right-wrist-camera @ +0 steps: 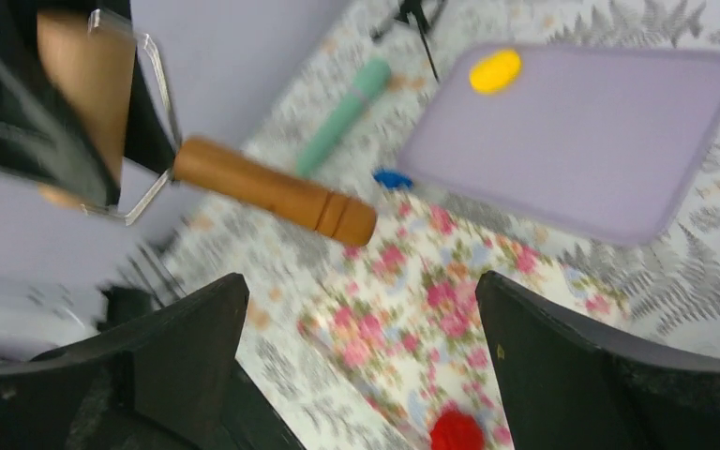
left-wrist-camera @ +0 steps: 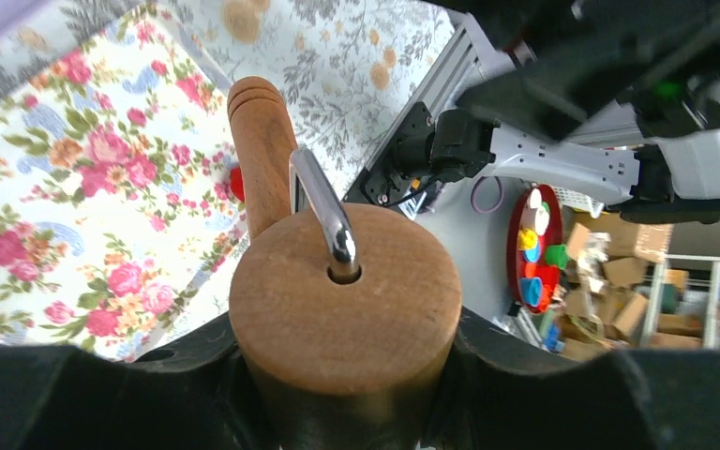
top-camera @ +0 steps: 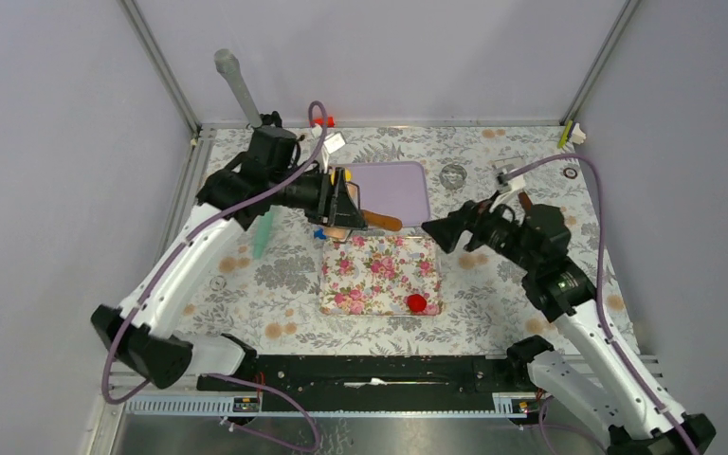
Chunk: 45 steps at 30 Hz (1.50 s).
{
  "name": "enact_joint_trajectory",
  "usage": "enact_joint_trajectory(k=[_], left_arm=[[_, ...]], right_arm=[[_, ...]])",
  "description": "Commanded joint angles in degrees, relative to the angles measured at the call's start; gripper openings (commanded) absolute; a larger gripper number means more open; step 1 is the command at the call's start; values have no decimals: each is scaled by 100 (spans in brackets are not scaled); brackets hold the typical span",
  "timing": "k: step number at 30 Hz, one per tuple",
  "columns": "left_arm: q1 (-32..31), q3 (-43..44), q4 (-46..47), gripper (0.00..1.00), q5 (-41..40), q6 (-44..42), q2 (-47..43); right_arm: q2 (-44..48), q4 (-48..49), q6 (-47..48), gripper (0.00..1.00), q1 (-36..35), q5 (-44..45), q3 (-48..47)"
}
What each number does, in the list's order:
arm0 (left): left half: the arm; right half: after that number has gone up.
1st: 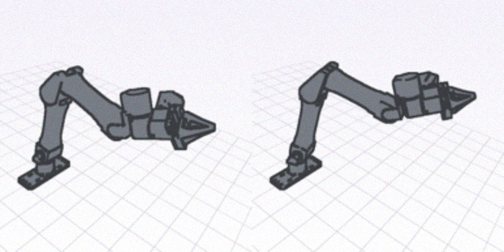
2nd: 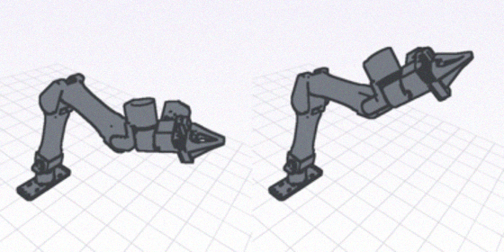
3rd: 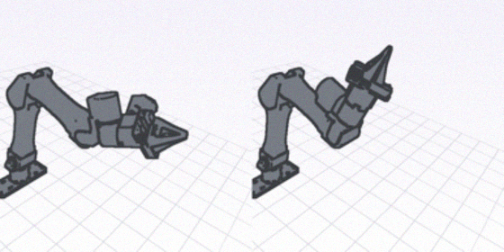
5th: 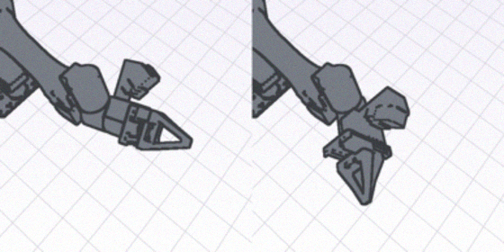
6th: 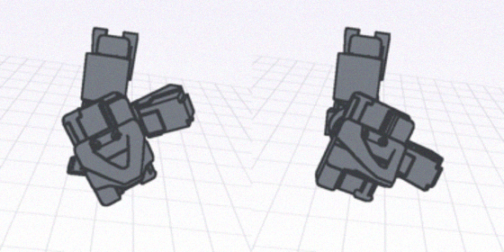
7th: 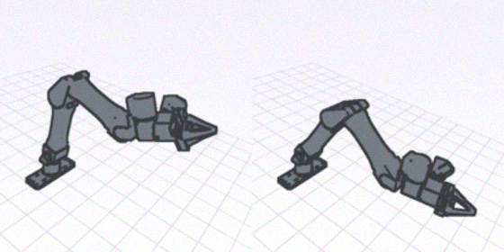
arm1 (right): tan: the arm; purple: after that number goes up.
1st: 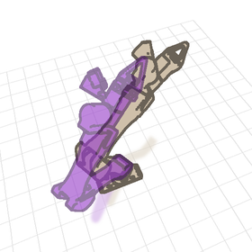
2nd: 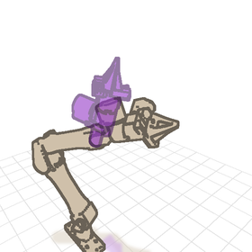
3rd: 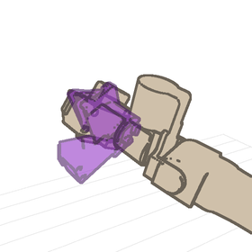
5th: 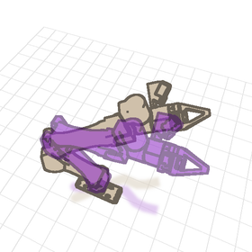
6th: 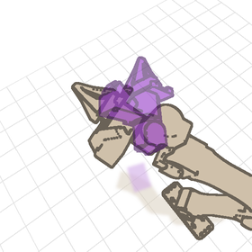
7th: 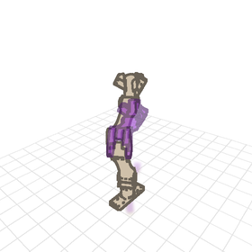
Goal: Roll out the dumpling wrappers from the dough
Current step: Pick up the rolling pin from the center of the board.
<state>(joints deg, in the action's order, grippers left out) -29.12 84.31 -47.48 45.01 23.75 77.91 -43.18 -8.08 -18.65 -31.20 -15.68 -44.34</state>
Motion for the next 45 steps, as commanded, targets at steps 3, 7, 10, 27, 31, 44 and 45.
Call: enact_joint_trajectory(k=[3,7,10,27,31,44,45], left_arm=[[16,475,389,0,-277,-748,-986],[12,586,396,0,-254,-985,-1313],[12,533,417,0,-217,-1167,-1546],[12,509,544,0,569,-1666,-1994],[12,529,495,0,589,-1706,-2083],[12,118,572,0,1070,-1952,-2554],[12,81,622,0,1131,-1945,-2542]], right_arm=[[-498,3823,-3469,100,1723,-3743,512],[-1097,5603,-4421,100,1762,-4430,511],[-1100,6112,-4394,100,1762,-4493,530],[-458,6072,-2437,100,1490,-4659,687],[-221,4857,-1417,100,1490,-4790,351],[-2076,6284,-3170,94,1076,-5886,-987],[-2168,6902,-3409,95,936,-5778,-963]])
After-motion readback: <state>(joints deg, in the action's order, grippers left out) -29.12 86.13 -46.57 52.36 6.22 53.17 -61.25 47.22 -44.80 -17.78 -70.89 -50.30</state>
